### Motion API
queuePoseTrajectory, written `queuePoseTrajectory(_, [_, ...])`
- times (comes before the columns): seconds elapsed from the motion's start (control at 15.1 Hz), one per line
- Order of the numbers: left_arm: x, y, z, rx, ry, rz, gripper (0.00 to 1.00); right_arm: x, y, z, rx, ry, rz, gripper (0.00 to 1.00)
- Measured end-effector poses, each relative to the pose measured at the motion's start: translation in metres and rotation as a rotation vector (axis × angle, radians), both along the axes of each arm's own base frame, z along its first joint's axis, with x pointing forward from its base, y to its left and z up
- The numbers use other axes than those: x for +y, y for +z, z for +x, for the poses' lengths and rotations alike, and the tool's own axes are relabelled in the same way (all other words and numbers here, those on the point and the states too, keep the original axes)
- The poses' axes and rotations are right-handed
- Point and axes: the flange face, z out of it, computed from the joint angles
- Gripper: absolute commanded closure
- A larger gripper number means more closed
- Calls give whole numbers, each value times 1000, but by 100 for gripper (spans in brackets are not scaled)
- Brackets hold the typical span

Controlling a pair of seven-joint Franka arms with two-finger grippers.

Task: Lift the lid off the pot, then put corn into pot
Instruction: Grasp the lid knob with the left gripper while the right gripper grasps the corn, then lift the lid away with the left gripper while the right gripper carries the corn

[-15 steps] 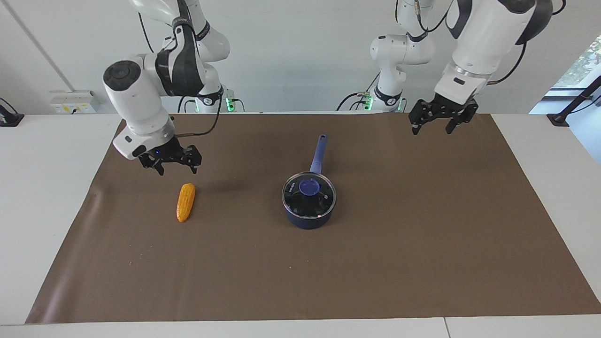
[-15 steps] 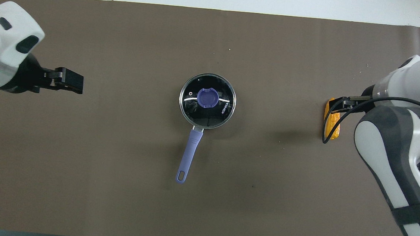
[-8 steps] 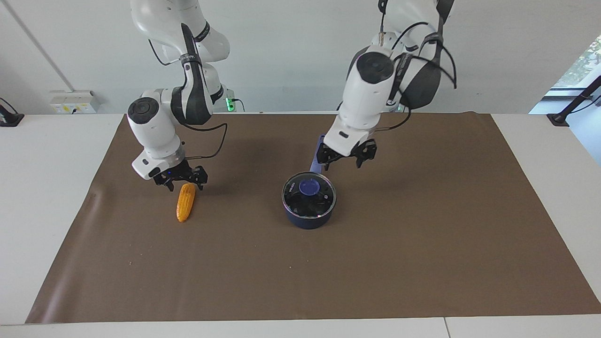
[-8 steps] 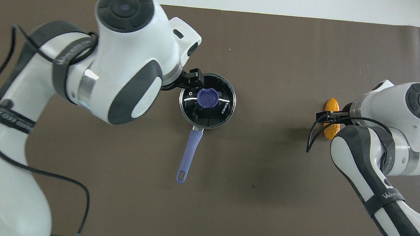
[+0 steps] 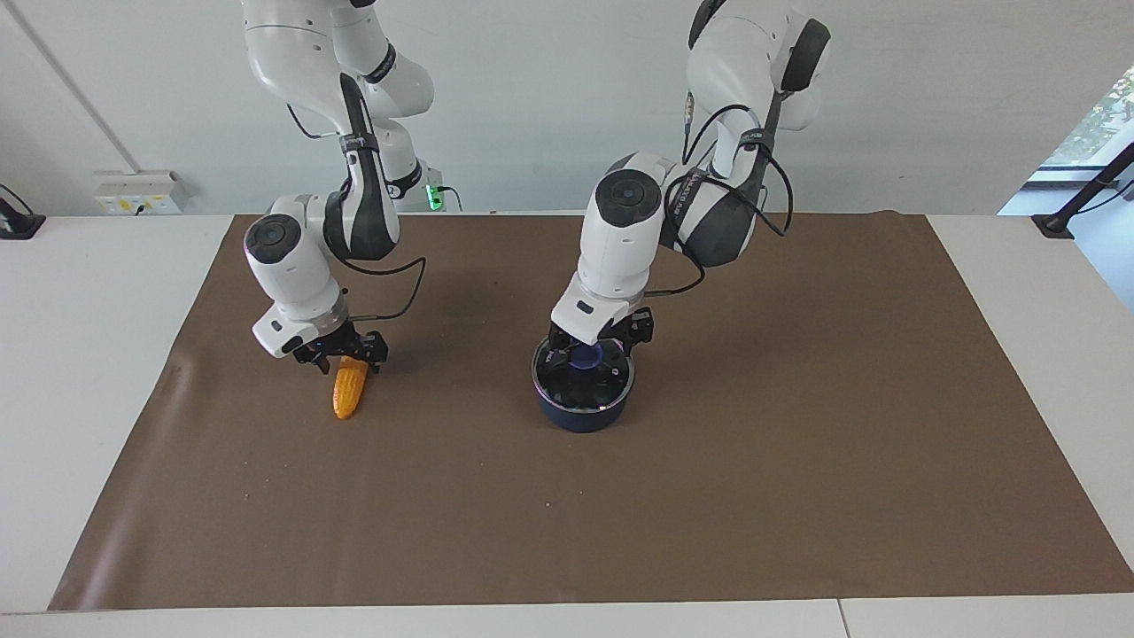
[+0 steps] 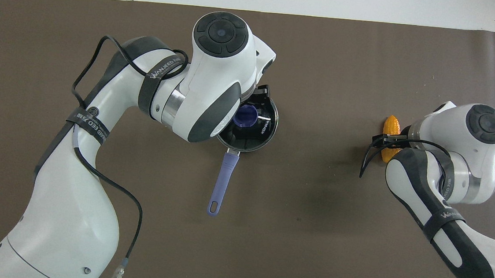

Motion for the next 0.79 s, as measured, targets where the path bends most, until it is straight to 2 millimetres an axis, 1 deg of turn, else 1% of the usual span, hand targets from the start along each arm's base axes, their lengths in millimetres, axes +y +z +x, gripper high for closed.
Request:
queuePoseTrajectory(0.07, [-2,-2,0,-4,-5,-3,0,0,-2,0,1,0,0,29])
queuePoseTrajectory(0.2, [-10,-6,-5,-13,-21,-10,0,0,-6,0,5,0,-1,70])
queuePoseTrajectory(0.26, [-15,-11,-10,-9,-30,-8,0,0,-6,0,6,0,-1,96])
queuePoseTrajectory(0.33, [-18,-16,-13,-6,-36,-5,0,0,-6,0,6,0,-1,100])
queuePoseTrajectory(0.46, [-20,-20,-16,0,-41,-1,1,2,-5,0,25,3,-1,100])
queuePoseTrajectory(0.53, [-20,-21,-17,2,-41,1,2,5,0,2,49,8,-1,100])
queuePoseTrajectory(0.6, [-20,-22,-17,4,-41,2,3,10,11,6,77,17,-1,100])
queuePoseTrajectory(0.66, [-20,-23,-17,5,-42,4,4,17,27,13,100,27,-2,100])
queuePoseTrajectory(0.79, [-20,-24,-18,7,-42,5,7,26,71,27,127,41,-4,100])
